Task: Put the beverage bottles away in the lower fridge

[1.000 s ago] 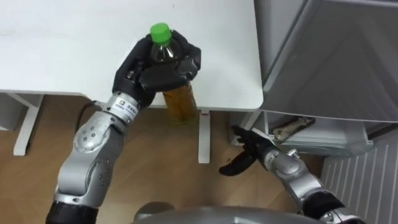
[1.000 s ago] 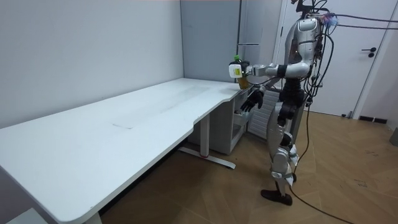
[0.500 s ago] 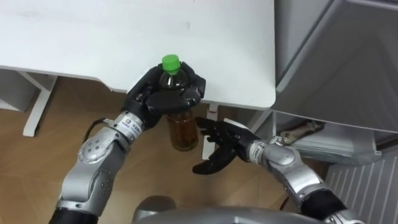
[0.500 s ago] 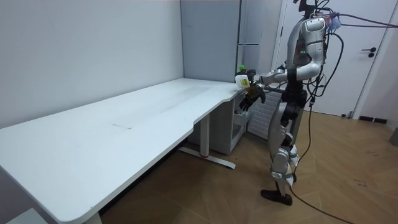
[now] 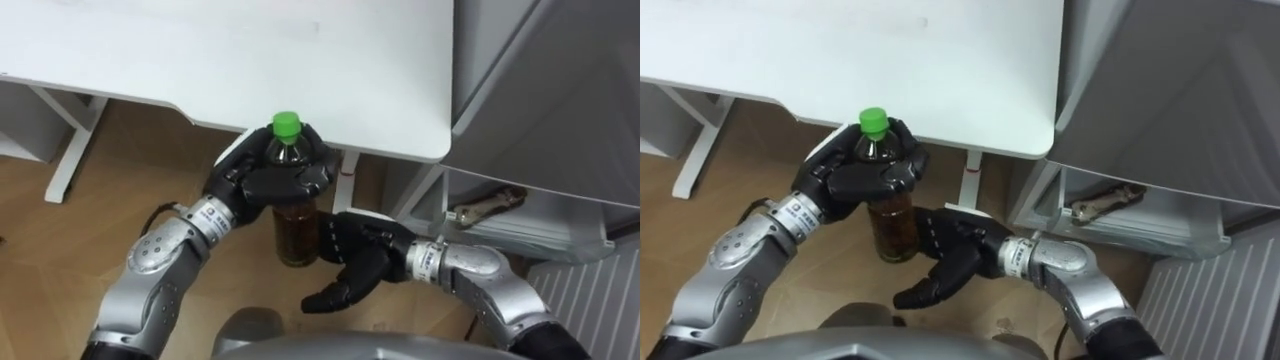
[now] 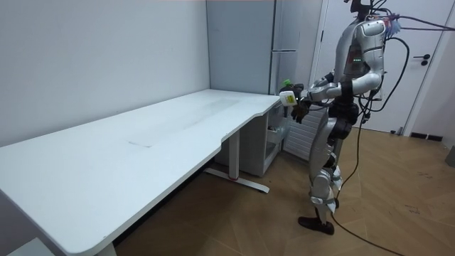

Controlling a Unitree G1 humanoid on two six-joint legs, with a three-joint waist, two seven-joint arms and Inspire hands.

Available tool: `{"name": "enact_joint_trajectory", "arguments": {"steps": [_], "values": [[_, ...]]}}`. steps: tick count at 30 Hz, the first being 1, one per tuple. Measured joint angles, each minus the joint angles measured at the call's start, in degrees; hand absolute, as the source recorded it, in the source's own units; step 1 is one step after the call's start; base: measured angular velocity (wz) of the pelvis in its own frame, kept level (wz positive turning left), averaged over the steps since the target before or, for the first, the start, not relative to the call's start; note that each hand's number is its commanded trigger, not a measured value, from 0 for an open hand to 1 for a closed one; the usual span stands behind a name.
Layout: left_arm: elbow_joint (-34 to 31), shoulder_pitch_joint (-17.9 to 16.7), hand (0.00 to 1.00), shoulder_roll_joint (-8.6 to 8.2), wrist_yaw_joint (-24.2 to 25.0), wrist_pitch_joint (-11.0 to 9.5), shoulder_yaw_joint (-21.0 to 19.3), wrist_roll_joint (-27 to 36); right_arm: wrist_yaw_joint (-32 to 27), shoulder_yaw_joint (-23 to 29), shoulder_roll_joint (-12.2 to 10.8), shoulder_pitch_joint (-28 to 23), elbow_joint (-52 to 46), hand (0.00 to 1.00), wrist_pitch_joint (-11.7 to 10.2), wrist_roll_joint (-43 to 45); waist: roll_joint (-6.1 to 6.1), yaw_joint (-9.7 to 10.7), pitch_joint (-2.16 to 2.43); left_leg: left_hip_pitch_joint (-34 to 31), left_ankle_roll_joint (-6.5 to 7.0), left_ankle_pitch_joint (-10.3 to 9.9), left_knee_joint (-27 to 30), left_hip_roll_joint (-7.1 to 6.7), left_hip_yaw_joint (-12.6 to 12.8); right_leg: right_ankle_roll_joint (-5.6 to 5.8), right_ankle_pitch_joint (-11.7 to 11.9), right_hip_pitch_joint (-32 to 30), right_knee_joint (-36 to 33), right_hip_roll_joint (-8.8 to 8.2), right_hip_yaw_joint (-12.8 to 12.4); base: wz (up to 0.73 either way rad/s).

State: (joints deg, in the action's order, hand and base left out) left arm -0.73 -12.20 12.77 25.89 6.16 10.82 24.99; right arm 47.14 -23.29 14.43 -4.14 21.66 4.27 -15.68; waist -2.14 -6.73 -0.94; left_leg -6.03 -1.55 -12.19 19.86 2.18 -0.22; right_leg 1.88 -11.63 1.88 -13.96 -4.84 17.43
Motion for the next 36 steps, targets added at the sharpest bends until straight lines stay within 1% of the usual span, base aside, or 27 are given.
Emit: {"name": "enact_joint_trajectory", "arguments": {"steps": [2, 6, 8, 11, 12, 15, 16, 20, 21, 22, 23, 26, 30, 33, 36], "values": [[-0.04, 0.0, 1.0, 0.35, 0.08, 0.0, 0.5, -0.54, 0.8, -0.11, 0.15, -0.04, -0.12, 0.0, 0.75, -1.3, -0.01, 0.23, 0.06, 0.03, 0.0, 0.0, 0.3, 0.0, -0.01, 0.0, 0.0, 0.11, -0.02, 0.01, 0.0, 0.0], [-0.1, 0.17, 1.0, 0.84, 0.02, -0.35, 1.78, -0.55, 1.39, -0.23, 0.74, -0.49, -0.13, 0.0, 1.02, -4.73, 0.01, 0.3, 0.15, 0.21, 0.0, 0.01, 0.17, -0.02, 0.01, 0.01, -0.01, 0.22, -0.13, 0.0, -0.09, 0.0], [-0.1, 0.25, 1.0, 1.53, -0.01, -0.36, 2.86, -0.55, 1.42, -0.49, 0.92, -0.58, -0.18, 0.0, 1.63, -6.1, -0.01, 0.38, 0.16, 0.36, -0.01, 0.01, -0.42, -0.02, 0.06, 0.02, -0.02, 0.22, -0.2, -0.01, -0.21, 0.0], [-0.1, 0.27, 1.0, 1.93, -0.03, -0.46, 3.91, -0.55, 1.42, -0.88, 1.82, -0.79, -0.64, 0.0, 1.64, -7.95, -0.06, 0.38, 0.17, 0.5, 0.0, 0.02, -0.72, -0.12, 0.11, 0.11, -0.13, 0.19, -0.35, -0.13, -0.26, 0.0], [-0.1, 0.28, 1.0, 2.01, -0.03, -0.57, 4.06, -0.61, 1.42, -0.9, 1.91, -0.86, -0.67, 0.0, 1.64, -8.49, -0.14, 0.39, 0.17, 0.54, 0.0, 0.02, -0.78, -0.17, 0.11, 0.13, -0.28, 0.13, -0.53, -0.2, -0.3, 0.0], [-0.1, 0.27, 1.0, 2.28, -0.07, -0.98, 4.68, -0.94, 1.41, -0.63, 1.97, -1.34, -1.3, 0.0, 1.67, -9.22, -0.51, 0.61, 0.35, 0.65, 0.0, 0.02, -0.89, -0.28, 0.01, 0.17, -0.62, 0.06, -0.84, -0.32, -0.28, 0.0], [-0.1, 0.27, 1.0, 2.39, -0.07, -1.34, 4.91, -0.94, 1.41, -0.33, 2.08, -1.63, -1.89, 0.0, 1.72, -9.4, -0.57, 0.62, 0.36, 0.64, 0.0, 0.02, -0.81, -0.3, -0.02, 0.18, -0.64, 0.06, -0.84, -0.32, -0.28, 0.0], [-0.07, 0.28, 1.0, 2.46, -0.06, -1.51, 5.73, -0.93, 1.41, -0.27, 2.27, -1.61, -2.34, 0.0, 2.11, -10.8, -0.58, 0.61, 0.35, 0.67, 0.0, 0.02, -0.6, -0.38, -0.02, 0.19, -0.64, 0.05, -0.84, -0.4, -0.32, 0.0], [-0.06, 0.27, 1.0, 2.47, -0.06, -1.51, 5.86, -0.93, 1.41, -0.23, 2.35, -1.62, -2.35, 0.13, 2.13, -11.14, -0.58, 0.74, 0.35, 0.68, 0.0, 0.02, -0.6, -0.4, -0.02, 0.19, -0.64, 0.05, -0.85, -0.42, -0.3, 0.0], [0.02, 0.27, 1.0, 2.48, -0.05, -1.51, 6.14, -0.93, 1.41, -0.23, 2.49, -1.62, -2.38, 0.61, 2.15, -11.62, -0.58, 0.76, 0.35, 0.68, 0.0, 0.02, -0.61, -0.42, -0.02, 0.19, -0.64, 0.06, -0.87, -0.44, -0.29, 0.0], [0.08, 0.27, 1.0, 2.48, -0.05, -1.51, 6.26, -0.93, 1.41, -0.23, 2.53, -1.62, -2.41, 1.0, 2.18, -11.81, -0.58, 0.76, 0.35, 0.68, 0.0, 0.02, -0.61, -0.42, -0.01, 0.19, -0.64, 0.06, -0.89, -0.45, -0.28, 0.0], [0.15, 0.27, 1.0, 2.68, -0.06, -1.52, 6.79, -0.91, 0.87, -0.34, 2.64, -1.62, -2.54, 1.0, 3.05, -13.64, -0.56, 1.02, 0.34, 0.64, 0.01, 0.01, -0.6, -0.42, -0.02, 0.18, -0.64, 0.08, -0.94, -0.46, -0.16, 0.0], [0.52, 0.27, 1.0, 3.19, -0.17, -1.54, 8.7, -0.71, -2.6, -0.89, 2.93, -1.63, -2.52, 1.0, 3.39, -13.77, -0.56, 1.74, 0.34, 0.8, 0.01, 0.01, -1.11, -0.48, -0.01, 0.19, -0.64, 0.01, -1.14, -0.57, -0.16, 0.0], [0.52, 0.38, 1.0, 3.26, -0.46, -2.57, 10.84, -0.57, -4.63, -0.93, 3.19, -1.64, -2.52, 1.0, 4.07, -13.78, -0.59, 1.76, 0.34, 1.08, 0.02, 0.01, -1.3, -0.56, 0.06, 0.25, -0.67, -0.01, -1.37, -0.7, -0.18, -0.01], [0.66, 0.89, 1.0, 3.2, -0.52, -2.54, 11.4, -0.52, -5.31, -1.29, 3.32, -1.56, -2.56, 1.0, 4.01, -13.78, -0.56, 1.85, 0.34, 1.16, 0.03, 0.02, -1.29, -0.56, 0.39, 0.28, -0.75, -0.76, -1.84, -0.84, -0.24, -0.08]]}}
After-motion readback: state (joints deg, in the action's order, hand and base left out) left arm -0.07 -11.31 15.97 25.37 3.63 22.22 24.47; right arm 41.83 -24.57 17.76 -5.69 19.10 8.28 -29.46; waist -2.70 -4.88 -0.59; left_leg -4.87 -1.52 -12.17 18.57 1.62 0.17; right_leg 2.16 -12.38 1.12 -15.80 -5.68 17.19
